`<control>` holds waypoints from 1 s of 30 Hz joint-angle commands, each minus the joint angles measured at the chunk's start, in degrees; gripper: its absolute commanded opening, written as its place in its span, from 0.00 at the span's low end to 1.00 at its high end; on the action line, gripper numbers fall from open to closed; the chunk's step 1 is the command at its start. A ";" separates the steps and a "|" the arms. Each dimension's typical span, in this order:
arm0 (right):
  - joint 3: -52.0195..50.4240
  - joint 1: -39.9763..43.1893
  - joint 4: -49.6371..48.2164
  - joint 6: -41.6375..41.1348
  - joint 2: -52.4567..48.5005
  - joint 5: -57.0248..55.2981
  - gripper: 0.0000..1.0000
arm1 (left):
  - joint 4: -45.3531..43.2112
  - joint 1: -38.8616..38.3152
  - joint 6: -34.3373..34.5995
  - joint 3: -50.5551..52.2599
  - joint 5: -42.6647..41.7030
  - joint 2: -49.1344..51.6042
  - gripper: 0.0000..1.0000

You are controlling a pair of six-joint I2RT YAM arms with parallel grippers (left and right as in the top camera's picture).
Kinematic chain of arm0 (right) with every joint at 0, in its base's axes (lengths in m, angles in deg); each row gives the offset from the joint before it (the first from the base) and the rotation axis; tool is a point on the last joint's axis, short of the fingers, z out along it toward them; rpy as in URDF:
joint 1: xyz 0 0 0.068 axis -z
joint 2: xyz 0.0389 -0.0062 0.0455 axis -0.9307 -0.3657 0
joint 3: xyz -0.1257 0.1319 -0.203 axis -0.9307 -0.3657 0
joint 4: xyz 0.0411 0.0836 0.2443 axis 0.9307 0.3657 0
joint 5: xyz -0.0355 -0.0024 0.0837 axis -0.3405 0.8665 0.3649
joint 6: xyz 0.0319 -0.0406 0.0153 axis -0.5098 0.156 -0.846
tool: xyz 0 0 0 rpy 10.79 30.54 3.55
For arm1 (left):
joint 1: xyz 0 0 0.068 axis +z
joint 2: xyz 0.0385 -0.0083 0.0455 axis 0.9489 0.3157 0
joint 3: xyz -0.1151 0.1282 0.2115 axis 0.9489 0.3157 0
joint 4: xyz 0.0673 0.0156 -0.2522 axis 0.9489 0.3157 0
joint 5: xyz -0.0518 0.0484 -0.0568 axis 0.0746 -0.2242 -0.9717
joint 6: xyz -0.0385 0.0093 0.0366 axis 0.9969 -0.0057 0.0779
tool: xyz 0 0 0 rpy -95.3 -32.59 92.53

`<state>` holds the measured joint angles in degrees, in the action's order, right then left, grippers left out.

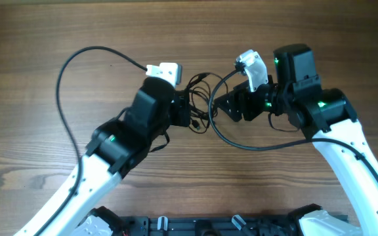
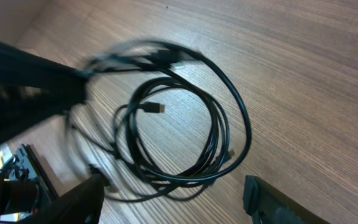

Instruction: Untangle cables

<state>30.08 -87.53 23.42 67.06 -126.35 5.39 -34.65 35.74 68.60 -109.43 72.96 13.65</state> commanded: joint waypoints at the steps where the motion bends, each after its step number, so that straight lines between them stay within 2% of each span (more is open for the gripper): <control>1: 1.11 -0.17 -0.35 -1.70 -2.60 1.53 0.73 | -2.36 0.09 -1.53 -1.16 -1.77 -7.74 0.04; 8: 1.11 -0.17 -0.46 -4.63 -5.97 1.53 0.75 | -3.98 0.09 -1.53 -1.16 -1.70 -15.28 0.04; 15: 1.11 -0.17 -0.44 -8.90 -8.44 -0.42 0.73 | -4.61 0.09 -1.51 -1.16 -1.73 -19.06 0.04; 18: 1.11 -0.17 -0.44 -9.22 -8.74 1.27 0.79 | -4.46 0.09 -1.51 -1.14 -1.03 -19.21 0.04; 22: 1.11 -0.17 -0.44 -7.80 -8.74 8.68 0.90 | -3.17 0.09 -1.27 -1.14 4.96 -18.23 0.04; 25: 1.11 -0.20 0.35 -1.84 -8.74 14.97 0.98 | -2.21 0.09 0.13 -1.14 12.02 -17.20 0.04; 27: 1.11 -0.17 2.99 5.55 -8.74 18.64 1.00 | -1.53 0.09 0.70 -1.14 19.15 -16.35 0.04; 30: 1.11 -0.17 6.19 9.62 -8.74 18.93 1.00 | -1.31 0.09 2.34 -1.14 25.53 -15.69 0.04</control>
<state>30.08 -87.53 27.77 67.83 -134.43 18.70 -35.83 35.72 68.66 -109.46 85.59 -2.77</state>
